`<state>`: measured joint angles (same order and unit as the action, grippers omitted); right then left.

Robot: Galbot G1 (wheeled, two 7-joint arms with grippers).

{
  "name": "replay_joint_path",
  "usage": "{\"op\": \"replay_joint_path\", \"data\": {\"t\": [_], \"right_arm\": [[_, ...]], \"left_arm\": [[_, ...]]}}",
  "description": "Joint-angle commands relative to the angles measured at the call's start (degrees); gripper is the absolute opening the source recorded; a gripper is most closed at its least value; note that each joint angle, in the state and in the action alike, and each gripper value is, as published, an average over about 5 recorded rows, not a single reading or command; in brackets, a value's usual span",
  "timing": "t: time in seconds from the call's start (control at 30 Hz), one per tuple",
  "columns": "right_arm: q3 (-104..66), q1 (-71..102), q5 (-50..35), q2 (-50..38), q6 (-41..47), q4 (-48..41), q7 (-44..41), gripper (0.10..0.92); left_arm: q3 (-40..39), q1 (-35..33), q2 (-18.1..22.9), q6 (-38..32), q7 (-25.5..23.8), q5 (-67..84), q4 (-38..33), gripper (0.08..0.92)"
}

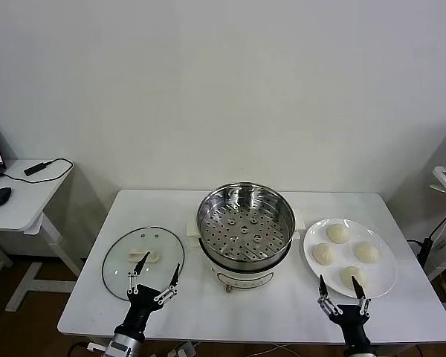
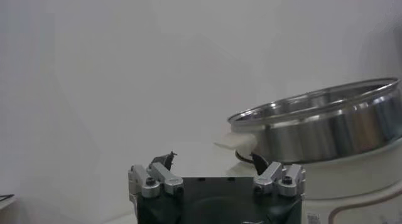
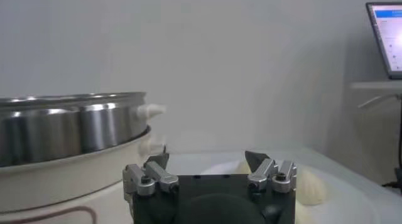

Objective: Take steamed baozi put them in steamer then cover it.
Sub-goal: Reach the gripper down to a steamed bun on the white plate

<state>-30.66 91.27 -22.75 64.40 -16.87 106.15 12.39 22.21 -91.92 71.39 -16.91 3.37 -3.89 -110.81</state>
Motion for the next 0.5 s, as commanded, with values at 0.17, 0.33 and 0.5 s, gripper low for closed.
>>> {"op": "replay_joint_path", "data": {"t": [0.17, 0.33, 0.5], "right_arm": [[1.2, -17.9, -8.9, -9.2, 10.6, -3.7, 5.1, 0.823], [8.7, -34.1, -16.3, -16.2, 12.4, -14.9, 5.4, 0.823], [18.1, -47.4, -20.8, -22.2, 13.9, -26.7, -1.5, 0.823]], "left_arm": [[0.0, -0.9, 0.1, -0.2, 0.0, 0.0, -2.1, 0.823], [0.3, -1.6, 0.6, -0.5, 0.1, 0.0, -3.2, 0.823], [0.4, -1.8, 0.9, -0.5, 0.2, -0.1, -3.5, 0.823]]}}
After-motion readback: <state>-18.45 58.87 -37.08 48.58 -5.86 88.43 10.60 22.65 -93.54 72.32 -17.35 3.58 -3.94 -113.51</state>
